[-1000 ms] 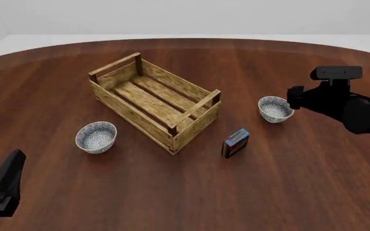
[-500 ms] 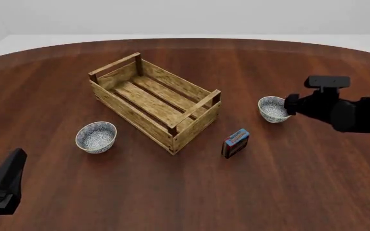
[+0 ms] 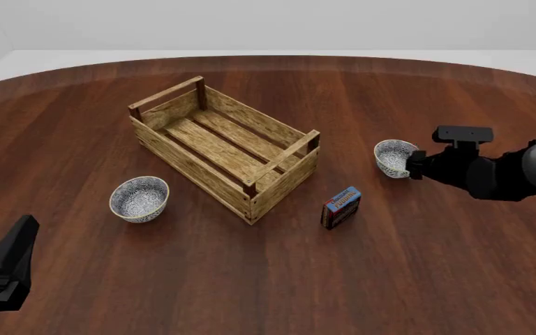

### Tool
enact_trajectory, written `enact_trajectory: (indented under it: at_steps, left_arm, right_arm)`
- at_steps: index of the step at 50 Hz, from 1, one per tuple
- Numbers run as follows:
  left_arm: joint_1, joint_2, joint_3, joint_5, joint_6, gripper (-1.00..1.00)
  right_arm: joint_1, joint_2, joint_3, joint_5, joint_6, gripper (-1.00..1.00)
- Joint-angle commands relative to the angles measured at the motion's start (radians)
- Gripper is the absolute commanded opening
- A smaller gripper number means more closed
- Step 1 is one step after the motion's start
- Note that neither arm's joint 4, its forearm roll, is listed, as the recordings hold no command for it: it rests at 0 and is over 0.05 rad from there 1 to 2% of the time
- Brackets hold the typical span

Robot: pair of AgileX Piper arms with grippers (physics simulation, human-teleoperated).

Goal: Stack the right bowl on the left bowl and place them in the tray.

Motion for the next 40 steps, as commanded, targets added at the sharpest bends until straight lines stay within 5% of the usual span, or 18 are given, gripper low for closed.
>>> enact_trajectory:
  at_steps: [1, 27, 28, 40]
  left_arm:
    - [-0.001, -0.009, 0.000, 0.008, 0.003, 1.00]
    - [0.001, -0.005, 0.000, 0.005, 0.001, 1.00]
    - [0.001, -0.004, 0.000, 0.004, 0.000, 1.00]
    - [-0.002, 0.007, 0.000, -0.005, 0.000, 1.00]
  right_arm:
    - [0.004, 0.045, -0.009, -0.018, 0.006, 1.00]
    - [0.006, 0.142, -0.048, -0.044, 0.016, 1.00]
    - [0.005, 0.132, -0.041, -0.048, 0.013, -1.00]
    - [0.013, 0.055, -0.003, -0.034, 0.005, -1.00]
